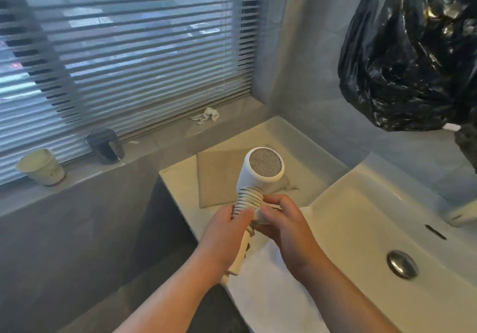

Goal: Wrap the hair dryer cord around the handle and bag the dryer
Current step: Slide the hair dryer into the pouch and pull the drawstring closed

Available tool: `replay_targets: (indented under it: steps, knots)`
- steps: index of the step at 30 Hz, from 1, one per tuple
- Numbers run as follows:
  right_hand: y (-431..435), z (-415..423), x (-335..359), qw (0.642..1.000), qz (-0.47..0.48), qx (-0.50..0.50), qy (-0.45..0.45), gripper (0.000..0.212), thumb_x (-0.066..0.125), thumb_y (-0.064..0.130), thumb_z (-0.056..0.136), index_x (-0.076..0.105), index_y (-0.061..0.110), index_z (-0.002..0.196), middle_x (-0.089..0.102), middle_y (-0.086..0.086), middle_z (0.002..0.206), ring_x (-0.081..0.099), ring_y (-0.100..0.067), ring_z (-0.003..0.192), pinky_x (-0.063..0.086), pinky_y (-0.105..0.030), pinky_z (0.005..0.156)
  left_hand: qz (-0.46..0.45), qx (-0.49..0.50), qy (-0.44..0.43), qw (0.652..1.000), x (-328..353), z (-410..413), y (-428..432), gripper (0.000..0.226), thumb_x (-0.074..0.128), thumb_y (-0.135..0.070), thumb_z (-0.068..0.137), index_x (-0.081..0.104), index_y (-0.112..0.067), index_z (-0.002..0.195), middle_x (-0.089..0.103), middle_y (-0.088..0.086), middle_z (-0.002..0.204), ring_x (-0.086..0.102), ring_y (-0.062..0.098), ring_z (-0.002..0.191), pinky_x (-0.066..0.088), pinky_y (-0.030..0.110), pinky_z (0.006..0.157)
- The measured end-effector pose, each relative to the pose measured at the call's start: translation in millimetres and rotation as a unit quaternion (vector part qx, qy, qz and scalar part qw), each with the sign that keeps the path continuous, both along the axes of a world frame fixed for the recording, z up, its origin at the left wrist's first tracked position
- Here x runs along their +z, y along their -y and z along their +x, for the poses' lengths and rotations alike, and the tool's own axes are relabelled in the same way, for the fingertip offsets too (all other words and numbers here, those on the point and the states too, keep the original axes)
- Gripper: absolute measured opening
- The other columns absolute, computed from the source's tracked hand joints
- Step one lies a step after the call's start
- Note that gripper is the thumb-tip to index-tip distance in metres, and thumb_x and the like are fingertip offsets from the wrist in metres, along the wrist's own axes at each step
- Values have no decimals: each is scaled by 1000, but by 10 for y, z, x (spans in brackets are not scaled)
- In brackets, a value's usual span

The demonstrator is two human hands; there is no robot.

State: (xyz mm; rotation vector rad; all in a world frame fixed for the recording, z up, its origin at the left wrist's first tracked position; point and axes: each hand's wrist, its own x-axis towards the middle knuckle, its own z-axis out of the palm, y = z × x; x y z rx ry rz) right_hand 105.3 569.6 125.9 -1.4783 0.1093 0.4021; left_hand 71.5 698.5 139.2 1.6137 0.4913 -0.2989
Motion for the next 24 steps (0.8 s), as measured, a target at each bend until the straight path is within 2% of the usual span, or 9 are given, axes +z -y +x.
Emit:
replay_targets:
  steps: [4,8,11,13,14,16,18,20,24]
  knots:
    - [47,415,6,986,-133,32,91,21,72,35,79,62,32,97,72,14,88,68,-6,83,54,-31,77,-37,-16,-58,998,17,482,-118,18,52,-33,98,64,-20,101,64,9,76,58,19,56,48,30,53]
    - [95,774,-29,944,-271,-2,186,46,70,61,59,50,41,96,58,16,99,56,-2,90,46,-20,77,-67,-29,-117,990,2,878,-196,21,54,-36,98,63,-17,102,63,11,73,59,20,52,47,28,51]
    - [132,1036,-115,861,-357,22,361,45,64,58,70,53,41,110,44,3,125,41,-13,118,34,-28,99,-87,-65,-159,981,-45,1118,-264,30,57,-40,96,64,-12,106,64,12,73,58,20,52,46,26,48]
    - [184,1186,-166,795,-387,87,459,29,58,50,85,67,33,107,47,-4,130,41,-21,124,28,-33,106,-91,-92,-179,975,-83,1251,-302,38,57,-44,95,63,-9,108,64,12,73,58,20,52,44,26,48]
    - [212,1243,-165,780,-390,118,475,27,54,47,89,71,32,104,52,-6,127,44,-23,123,26,-33,108,-89,-105,-187,973,-88,1305,-317,39,56,-45,95,63,-9,106,64,11,70,57,20,52,43,26,48]
    - [260,1343,-129,783,-404,156,446,28,54,50,88,72,34,103,57,-6,122,49,-25,119,32,-37,105,-77,-138,-198,967,-91,1404,-348,38,56,-45,95,63,-9,105,65,10,68,57,20,52,43,28,48]
    - [307,1421,-68,789,-449,185,376,43,53,65,80,68,37,109,55,0,125,48,-22,116,37,-38,100,-67,-182,-203,960,-77,1511,-385,38,56,-45,95,63,-10,109,66,10,70,58,20,53,44,29,49]
    - [359,1493,-15,784,-482,218,324,59,44,77,75,63,41,117,49,7,133,43,-17,118,32,-30,102,-50,-229,-205,950,-86,1642,-435,38,55,-44,96,62,-10,111,66,11,73,58,20,54,46,28,48]
    - [355,1604,65,776,-495,243,306,54,43,72,79,63,40,119,43,9,141,39,-13,123,26,-23,101,-26,-302,-208,930,-75,1926,-498,46,55,-46,95,60,-6,117,65,12,76,59,20,55,46,27,47]
